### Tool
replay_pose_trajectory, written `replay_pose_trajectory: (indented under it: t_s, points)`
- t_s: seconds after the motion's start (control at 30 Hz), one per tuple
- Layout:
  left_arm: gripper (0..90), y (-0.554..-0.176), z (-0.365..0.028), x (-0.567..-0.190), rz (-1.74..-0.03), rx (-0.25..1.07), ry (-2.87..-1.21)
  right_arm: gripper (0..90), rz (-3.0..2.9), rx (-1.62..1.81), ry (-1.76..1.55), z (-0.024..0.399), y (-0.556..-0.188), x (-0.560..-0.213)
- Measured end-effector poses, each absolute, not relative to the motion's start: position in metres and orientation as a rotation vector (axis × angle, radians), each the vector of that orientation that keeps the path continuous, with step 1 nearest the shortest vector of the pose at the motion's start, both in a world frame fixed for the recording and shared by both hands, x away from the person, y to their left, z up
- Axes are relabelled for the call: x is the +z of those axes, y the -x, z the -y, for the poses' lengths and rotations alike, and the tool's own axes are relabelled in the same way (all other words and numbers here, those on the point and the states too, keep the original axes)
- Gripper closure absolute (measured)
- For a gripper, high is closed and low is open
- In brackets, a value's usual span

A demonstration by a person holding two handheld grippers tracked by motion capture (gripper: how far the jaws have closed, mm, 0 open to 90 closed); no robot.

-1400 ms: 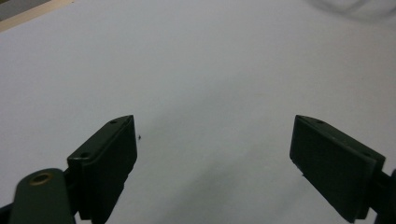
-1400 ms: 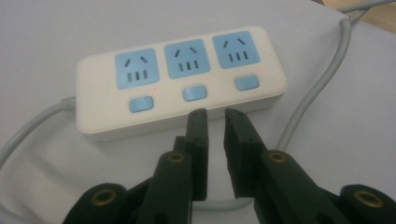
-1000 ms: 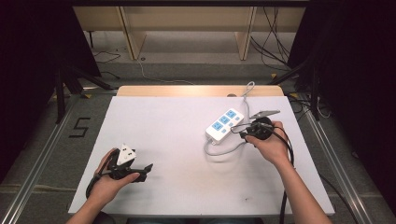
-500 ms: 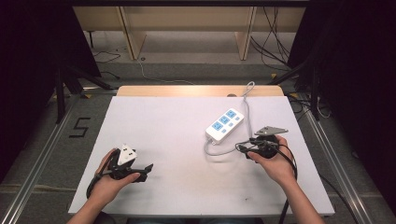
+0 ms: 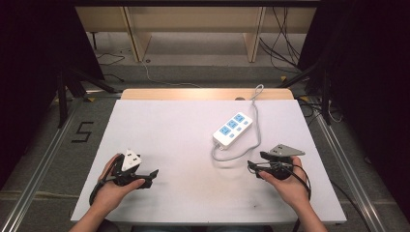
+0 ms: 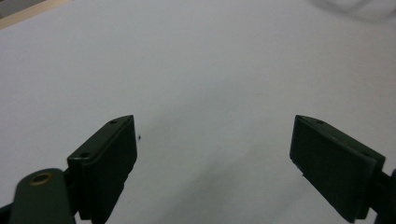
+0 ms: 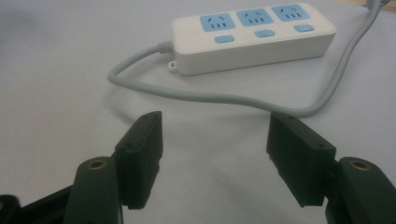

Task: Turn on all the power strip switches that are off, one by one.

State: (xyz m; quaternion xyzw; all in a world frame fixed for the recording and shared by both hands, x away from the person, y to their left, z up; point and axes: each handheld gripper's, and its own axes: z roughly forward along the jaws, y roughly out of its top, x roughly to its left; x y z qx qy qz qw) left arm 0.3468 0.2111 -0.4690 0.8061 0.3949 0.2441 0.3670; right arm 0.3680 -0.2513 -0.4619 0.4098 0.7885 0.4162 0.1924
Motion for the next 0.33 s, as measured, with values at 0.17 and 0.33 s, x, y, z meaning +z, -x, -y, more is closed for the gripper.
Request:
replay_pose_trajectory:
  t_s: [0.17, 0.33]
  points:
    - [14.6, -0.3474, -0.2111, -0.4698, -1.020, 0.624, -2.065, 36.0, -2.182, 1.184, -1.140, 0.2509, -0.3651, -0.4603]
    - [14.6, -0.3484, -0.2113, -0.4701, -1.025, 0.619, -2.068, 35.9, -2.174, 1.182, -1.157, 0.2521, -0.3643, -0.4633]
